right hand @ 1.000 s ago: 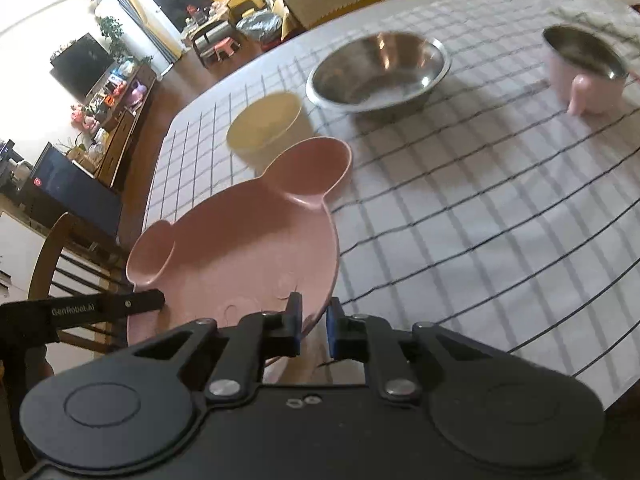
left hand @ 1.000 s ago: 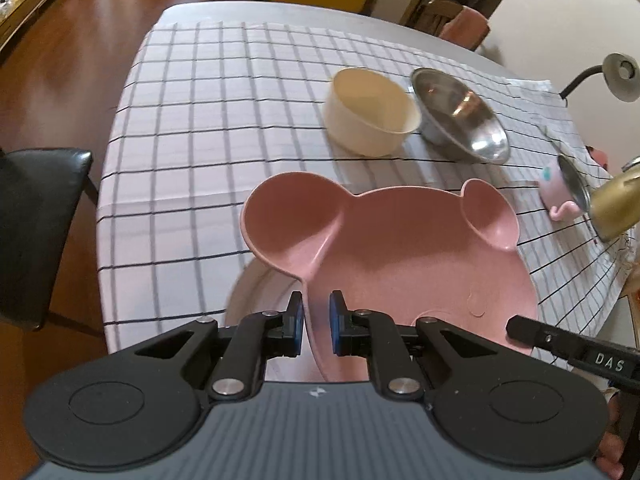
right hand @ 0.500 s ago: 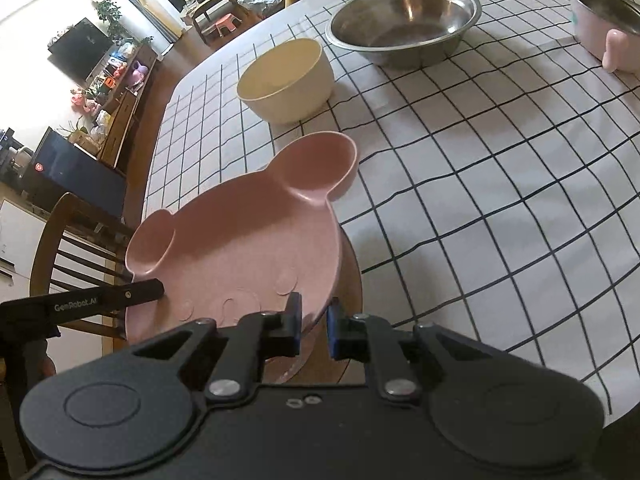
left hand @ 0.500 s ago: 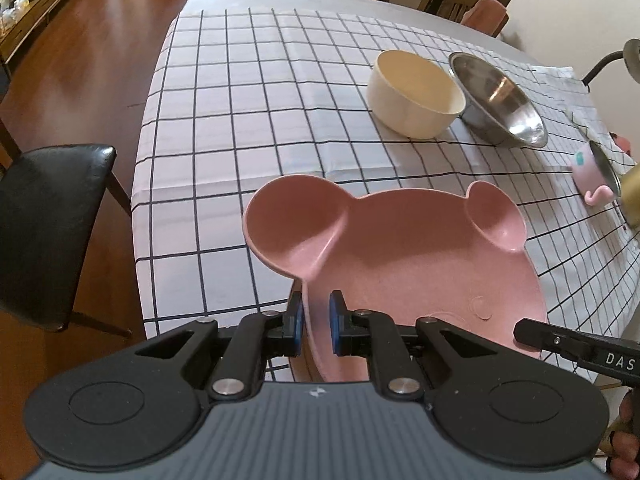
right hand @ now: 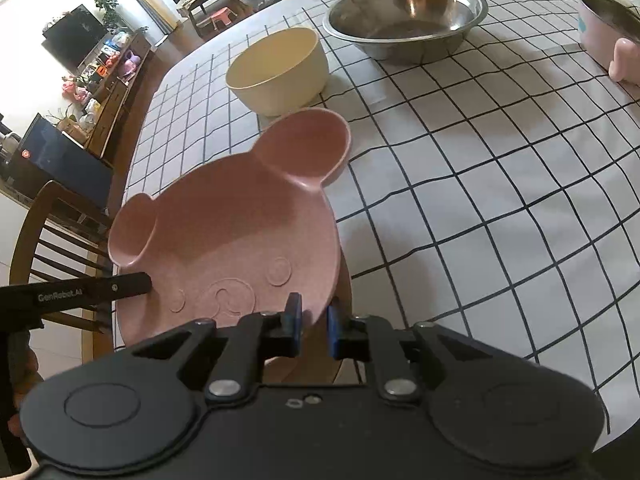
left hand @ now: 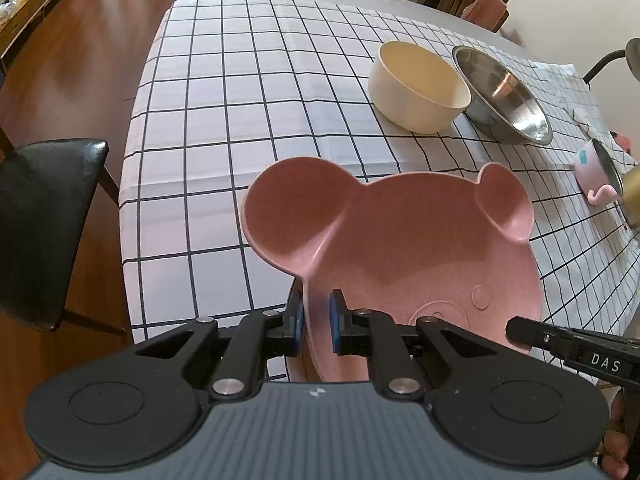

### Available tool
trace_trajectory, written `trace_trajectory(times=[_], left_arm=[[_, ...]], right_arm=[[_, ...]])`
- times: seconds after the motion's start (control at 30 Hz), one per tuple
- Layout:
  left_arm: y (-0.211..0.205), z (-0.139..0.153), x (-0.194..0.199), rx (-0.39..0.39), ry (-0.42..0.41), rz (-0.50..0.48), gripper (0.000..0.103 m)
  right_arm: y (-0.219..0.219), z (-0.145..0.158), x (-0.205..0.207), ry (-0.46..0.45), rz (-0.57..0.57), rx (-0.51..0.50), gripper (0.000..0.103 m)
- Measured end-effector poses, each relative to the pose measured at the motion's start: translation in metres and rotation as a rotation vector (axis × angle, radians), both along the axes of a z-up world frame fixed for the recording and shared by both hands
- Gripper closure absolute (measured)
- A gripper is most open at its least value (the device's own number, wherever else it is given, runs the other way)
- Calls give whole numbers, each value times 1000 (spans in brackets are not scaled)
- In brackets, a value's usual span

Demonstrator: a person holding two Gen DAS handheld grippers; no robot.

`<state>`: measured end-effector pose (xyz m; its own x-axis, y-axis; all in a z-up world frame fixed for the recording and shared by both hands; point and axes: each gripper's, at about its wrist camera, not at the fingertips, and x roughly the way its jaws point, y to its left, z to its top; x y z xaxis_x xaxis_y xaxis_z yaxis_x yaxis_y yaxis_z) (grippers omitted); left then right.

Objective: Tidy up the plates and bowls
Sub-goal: 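Lift the pink bear plate with both grippers over the white plates, then lower the pink bear plate onto the white plates and open both grippers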

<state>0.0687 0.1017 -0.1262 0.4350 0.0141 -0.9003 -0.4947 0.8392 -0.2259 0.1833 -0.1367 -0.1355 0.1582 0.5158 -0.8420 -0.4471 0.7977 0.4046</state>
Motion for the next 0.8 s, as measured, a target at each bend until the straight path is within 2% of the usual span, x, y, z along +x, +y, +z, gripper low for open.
trace_trajectory(times=[0.2,0.33,0.53,0.6,0.8], left_arm=[[4,-3,-1,-41,8,11,91],[3,-1,-4,-32,3,-5,91],[5,3,-6,-19,-2,-43,90],[5,5,-5,-5,-1,-49,89],[11,17,-15,10,-46,-41,62]], right_arm=[[-1,3,-1,-6,-5,-1,85],[-1,7,-3,-10,-12,-3,78],[1,15,-10,-61,17,-15,60],[2,18,-11,-73,15,-27,59],[0,28,-12,-109,12,-27,56]])
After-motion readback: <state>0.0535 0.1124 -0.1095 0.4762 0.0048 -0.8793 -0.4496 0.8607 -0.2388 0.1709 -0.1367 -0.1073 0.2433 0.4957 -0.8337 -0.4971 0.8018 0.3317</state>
